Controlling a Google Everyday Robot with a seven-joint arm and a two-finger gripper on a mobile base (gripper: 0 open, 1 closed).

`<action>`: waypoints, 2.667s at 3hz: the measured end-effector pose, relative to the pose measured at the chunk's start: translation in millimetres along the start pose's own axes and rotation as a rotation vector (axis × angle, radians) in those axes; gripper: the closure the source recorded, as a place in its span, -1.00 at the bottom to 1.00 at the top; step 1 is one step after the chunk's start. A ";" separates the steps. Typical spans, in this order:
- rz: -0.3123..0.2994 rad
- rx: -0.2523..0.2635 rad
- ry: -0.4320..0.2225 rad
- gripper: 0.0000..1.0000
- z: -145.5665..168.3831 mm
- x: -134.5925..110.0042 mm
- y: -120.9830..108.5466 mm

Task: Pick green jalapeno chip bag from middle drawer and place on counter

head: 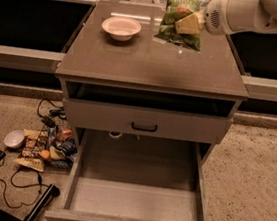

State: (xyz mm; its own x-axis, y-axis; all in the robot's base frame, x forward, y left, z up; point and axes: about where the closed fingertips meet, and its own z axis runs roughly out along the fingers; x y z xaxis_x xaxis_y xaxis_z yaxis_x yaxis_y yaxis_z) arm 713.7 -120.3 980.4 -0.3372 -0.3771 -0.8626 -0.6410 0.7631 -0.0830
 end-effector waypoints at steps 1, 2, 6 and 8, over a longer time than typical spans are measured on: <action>0.071 0.042 0.090 1.00 36.1 38.4 -27.7; 0.076 0.042 0.093 0.62 37.4 40.1 -27.7; 0.074 0.029 0.098 -1.00 45.0 41.2 -21.6; 0.053 0.035 0.109 -1.00 42.3 34.3 -22.8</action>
Offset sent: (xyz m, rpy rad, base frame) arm 0.0268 -0.0150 -0.0437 -0.0209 0.0806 -0.0714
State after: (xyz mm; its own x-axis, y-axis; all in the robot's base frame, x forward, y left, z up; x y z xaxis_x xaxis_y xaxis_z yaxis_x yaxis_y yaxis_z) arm 745.9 -128.4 931.7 -0.4441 -0.3895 -0.8069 -0.5967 0.8004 -0.0580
